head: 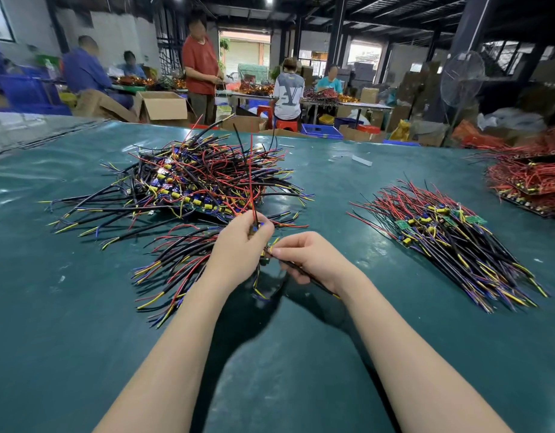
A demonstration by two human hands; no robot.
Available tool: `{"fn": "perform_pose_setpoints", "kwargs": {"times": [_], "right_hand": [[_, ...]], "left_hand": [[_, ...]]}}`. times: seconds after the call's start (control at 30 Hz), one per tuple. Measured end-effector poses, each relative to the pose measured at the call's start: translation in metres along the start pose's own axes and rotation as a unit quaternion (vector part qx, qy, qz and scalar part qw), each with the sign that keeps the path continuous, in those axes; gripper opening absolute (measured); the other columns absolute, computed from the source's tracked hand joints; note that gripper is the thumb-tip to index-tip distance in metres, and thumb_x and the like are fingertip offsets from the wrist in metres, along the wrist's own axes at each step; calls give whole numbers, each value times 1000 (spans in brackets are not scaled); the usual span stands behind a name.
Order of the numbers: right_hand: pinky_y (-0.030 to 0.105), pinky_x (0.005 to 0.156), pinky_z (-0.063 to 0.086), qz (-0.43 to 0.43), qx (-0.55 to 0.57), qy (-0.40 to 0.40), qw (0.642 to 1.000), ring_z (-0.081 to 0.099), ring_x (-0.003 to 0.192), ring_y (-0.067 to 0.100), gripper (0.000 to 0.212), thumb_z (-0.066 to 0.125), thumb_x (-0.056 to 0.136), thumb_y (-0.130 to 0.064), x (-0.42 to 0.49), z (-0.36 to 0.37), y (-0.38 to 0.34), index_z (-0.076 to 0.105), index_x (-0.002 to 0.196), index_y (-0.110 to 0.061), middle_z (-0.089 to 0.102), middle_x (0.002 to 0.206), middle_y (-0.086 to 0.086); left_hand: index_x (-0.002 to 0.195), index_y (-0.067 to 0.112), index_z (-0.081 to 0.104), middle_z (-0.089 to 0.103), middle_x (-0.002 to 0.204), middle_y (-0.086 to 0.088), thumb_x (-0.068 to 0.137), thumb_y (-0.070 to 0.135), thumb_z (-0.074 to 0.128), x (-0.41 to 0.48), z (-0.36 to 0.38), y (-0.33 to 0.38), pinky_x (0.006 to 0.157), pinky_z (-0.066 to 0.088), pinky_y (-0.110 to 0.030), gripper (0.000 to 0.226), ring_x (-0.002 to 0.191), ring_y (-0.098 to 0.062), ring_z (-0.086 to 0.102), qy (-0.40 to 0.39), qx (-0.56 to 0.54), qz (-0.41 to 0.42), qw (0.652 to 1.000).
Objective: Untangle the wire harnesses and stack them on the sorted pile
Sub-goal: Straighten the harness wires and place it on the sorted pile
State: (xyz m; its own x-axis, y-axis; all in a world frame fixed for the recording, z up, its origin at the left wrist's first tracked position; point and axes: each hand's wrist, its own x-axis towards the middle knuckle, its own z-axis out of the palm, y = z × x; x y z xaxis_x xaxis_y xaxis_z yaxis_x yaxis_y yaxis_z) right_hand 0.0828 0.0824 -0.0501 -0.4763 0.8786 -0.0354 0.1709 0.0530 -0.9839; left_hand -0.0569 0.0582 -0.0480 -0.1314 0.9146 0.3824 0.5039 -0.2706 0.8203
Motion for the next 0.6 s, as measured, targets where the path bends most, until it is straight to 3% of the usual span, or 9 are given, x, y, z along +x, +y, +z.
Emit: {"fn": "perform_pose_setpoints", "kwargs": {"times": [0.13,0.23,0.33,0.4,0.6], "right_hand": [[9,37,17,-9,-32,15,999,28,33,4,24,49,92,-2,-2,-8,-2,56,71,-10,38,55,6],[11,35,19,-47,-70,33,996,28,32,4,26,48,93,-2,-2,-4,-3,56,71,-13,41,56,7],[12,33,25,-103,-93,79,987,32,29,3,29,52,89,1,1,2,-5,57,66,-16,49,53,3],[12,33,25,-122,-76,109,984,33,29,4,29,56,86,2,3,3,-4,58,66,-18,53,49,-1],[12,35,27,-156,-56,140,976,36,29,7,26,60,81,5,5,3,1,58,69,-18,57,49,-6]], "left_hand": [[93,16,62,55,74,3,88,16,57,2,-3,-9,62,39,-18,7,60,-7,47,-18,43,28,999],[86,-3,63,60,74,-10,88,12,60,3,-2,-7,76,51,-35,15,67,-20,53,41,-124,-68,989],[70,3,56,64,59,-2,89,6,58,3,-1,-3,61,56,-19,20,59,-11,61,79,-374,-183,906],[70,7,55,64,51,5,89,7,58,3,-2,-1,54,54,-14,19,53,-6,63,96,-439,-210,869],[75,6,55,65,54,2,89,7,58,2,-2,5,52,54,-16,14,48,-6,64,97,-492,-230,834]]}}
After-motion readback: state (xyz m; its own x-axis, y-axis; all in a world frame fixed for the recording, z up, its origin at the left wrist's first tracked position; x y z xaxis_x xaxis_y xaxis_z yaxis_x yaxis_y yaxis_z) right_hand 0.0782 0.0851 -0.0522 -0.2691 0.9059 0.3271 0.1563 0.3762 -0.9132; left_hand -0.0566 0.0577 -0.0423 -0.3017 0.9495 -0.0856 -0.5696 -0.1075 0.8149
